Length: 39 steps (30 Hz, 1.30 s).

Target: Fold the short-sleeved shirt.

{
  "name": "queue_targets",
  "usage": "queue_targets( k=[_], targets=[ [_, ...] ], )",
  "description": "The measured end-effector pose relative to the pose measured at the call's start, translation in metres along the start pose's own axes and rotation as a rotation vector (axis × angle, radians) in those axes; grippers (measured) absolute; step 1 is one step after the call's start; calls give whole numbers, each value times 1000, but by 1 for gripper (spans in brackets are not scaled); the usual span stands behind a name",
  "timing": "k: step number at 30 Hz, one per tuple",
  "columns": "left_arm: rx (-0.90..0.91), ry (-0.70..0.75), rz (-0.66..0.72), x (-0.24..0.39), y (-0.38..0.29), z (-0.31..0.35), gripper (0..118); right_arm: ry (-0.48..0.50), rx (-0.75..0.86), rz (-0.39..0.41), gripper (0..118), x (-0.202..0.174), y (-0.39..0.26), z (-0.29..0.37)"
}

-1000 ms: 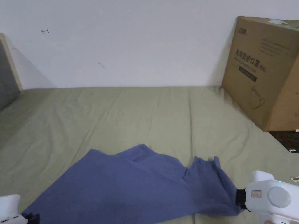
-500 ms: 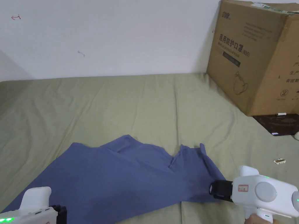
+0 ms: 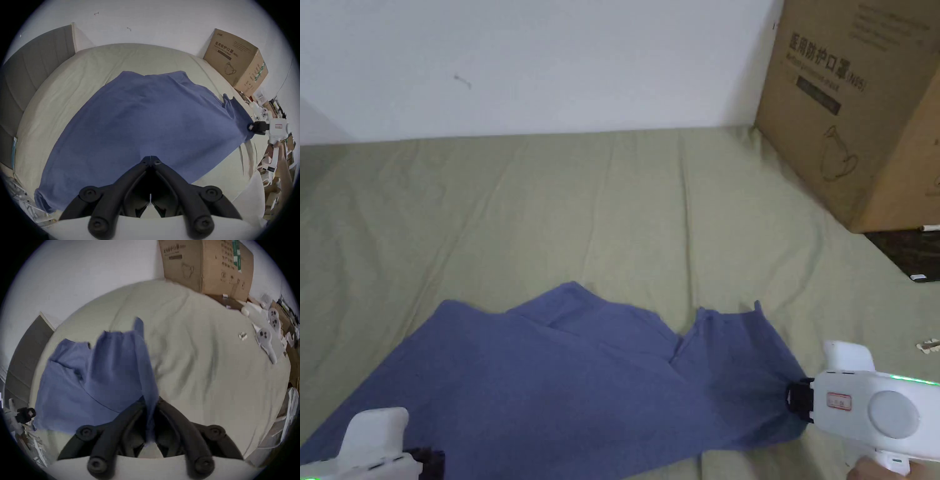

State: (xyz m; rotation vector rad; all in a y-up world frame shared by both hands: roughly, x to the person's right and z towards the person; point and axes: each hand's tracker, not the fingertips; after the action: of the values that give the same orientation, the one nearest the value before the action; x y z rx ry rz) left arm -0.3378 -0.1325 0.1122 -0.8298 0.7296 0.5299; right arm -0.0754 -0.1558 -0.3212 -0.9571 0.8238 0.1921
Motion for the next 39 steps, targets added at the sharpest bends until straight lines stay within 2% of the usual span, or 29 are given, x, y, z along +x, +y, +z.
queue_targets(
  k=[6,7,8,9,10,11,12,16,20,22,23,24,25,27,29,31,32,33,39],
  targets=[
    [38,-13,-17,-17,57,-27,0,2,7,52,5,-14,15,5],
    [40,-6,-25,-19,71,-34,4,-2,10,51,5,-15,15,4],
    [49,13,-50,-21,87,-42,31,1,3,57,5,-16,15,3],
    [60,20,-60,-23,102,-53,64,8,-4,55,5,-14,14,0],
    [57,16,-64,-27,116,-64,89,12,1,43,5,-13,13,0],
    [53,15,-61,-32,132,-76,105,22,3,35,5,-11,12,0],
    [50,27,-48,-36,145,-86,106,25,5,28,5,-9,11,1],
    [30,64,-83,-51,186,-128,105,21,-16,12,5,-1,8,-1],
    [-3,72,-41,-64,209,-166,104,25,-48,-6,5,-1,6,-4],
    [-40,64,-38,-66,210,-186,97,25,-61,-6,5,1,5,-8],
    [-95,50,-49,-66,207,-198,87,21,-68,-8,5,1,4,-10],
    [-148,51,-64,-65,203,-209,88,19,-76,-7,5,1,4,-12],
    [-120,75,-74,-62,199,-212,86,17,-79,-8,5,2,3,-14],
    [-66,82,-41,-59,197,-199,68,22,-84,-19,5,2,2,-14],
    [-49,111,-71,-58,196,-194,63,28,-87,-30,5,0,2,-13],
    [-57,114,-75,-63,201,-187,33,35,-89,-41,5,-1,2,-13],
    [-66,113,-82,-64,202,-182,7,48,-88,-48,5,-2,2,-13],
    [-68,99,-68,-64,202,-178,3,53,-86,-51,5,-4,2,-10],
    [-13,130,-112,-49,202,-122,3,51,-28,-33,5,-12,16,5]
  ],
)
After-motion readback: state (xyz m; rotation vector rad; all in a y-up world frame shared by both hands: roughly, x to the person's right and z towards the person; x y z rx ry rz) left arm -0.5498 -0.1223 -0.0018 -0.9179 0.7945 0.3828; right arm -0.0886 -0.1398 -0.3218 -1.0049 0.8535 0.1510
